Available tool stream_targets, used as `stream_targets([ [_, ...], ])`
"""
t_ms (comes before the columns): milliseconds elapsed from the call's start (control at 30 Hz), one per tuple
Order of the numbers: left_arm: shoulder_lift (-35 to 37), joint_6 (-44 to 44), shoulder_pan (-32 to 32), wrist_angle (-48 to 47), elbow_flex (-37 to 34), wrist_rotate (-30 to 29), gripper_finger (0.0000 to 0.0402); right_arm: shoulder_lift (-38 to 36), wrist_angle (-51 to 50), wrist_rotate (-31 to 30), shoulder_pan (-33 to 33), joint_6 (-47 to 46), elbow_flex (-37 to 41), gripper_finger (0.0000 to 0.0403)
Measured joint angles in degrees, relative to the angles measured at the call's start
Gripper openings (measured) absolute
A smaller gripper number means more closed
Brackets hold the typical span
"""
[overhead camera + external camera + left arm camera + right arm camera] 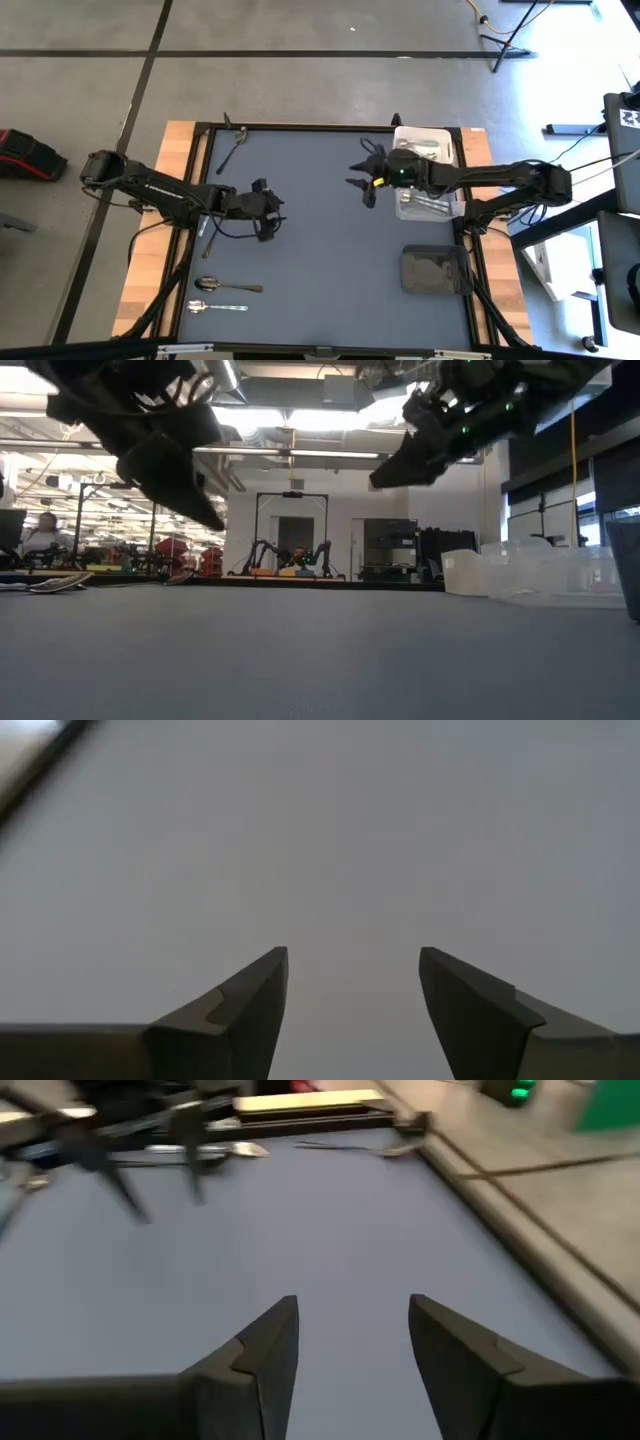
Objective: Sort silverware by color (type)
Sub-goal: Put the black spoon into the black bin
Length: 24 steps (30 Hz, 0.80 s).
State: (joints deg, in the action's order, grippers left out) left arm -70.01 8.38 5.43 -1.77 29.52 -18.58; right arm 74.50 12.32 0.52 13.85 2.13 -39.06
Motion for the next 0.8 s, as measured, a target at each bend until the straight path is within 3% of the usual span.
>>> stream_targets([
  [133,0.5,10.1,0.0,-19.4,7.1,0.0,0.0218,3.7,4.8,5.2,0.0,-0.2,2.1,0.0177],
  [367,0.4,29.8,0.0,-49.0,13.6,3.7,0.0210,7.9,5.5,6.1,-0.9,-0.5,2.2,0.0177],
  [567,0.3,38.3,0.0,-57.1,11.7,9.7,0.0205,8.1,7.5,6.1,-3.6,-0.2,2.2,0.0177],
  [800,0.3,40.8,-1.4,-57.8,7.2,15.2,0.0198,8.1,7.7,6.1,-5.5,0.1,1.4,0.0177],
])
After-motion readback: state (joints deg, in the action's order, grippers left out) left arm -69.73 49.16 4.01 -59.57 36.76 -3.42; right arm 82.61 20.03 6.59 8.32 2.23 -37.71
